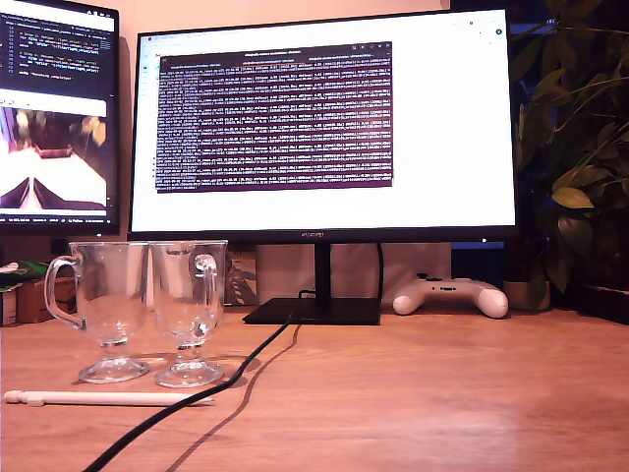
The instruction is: Pick the small glass cups in front of you with each of your hands, and place them behind the white pen
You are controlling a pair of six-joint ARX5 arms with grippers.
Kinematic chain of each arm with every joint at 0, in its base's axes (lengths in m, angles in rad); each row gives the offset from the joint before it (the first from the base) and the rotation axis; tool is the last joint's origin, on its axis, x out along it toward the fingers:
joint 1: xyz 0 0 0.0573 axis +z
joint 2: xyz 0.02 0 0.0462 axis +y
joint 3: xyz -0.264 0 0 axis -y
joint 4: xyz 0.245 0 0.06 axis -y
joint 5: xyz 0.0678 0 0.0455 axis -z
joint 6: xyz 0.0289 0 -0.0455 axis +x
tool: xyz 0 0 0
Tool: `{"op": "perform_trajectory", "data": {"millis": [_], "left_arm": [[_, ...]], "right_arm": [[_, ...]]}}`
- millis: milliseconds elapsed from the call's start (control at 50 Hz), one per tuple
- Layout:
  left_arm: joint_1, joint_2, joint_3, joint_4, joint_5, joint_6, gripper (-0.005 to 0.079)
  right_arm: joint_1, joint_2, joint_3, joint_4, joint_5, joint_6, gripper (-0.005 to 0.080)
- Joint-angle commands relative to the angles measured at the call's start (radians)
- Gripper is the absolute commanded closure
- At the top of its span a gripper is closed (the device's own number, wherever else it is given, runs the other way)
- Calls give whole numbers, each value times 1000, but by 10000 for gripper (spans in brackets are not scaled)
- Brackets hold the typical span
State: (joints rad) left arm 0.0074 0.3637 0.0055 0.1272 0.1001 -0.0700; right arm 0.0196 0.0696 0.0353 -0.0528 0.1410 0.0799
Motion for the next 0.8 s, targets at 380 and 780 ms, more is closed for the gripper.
{"op": "perform_trajectory", "data": {"millis": [380,780], "left_arm": [[1,-337,-31,-193,4,25,761],[-3,-376,-28,-311,12,21,761]], "right_arm": [[6,-69,-30,100,-2,-79,764],[35,-69,-28,-82,-89,-114,764]]}}
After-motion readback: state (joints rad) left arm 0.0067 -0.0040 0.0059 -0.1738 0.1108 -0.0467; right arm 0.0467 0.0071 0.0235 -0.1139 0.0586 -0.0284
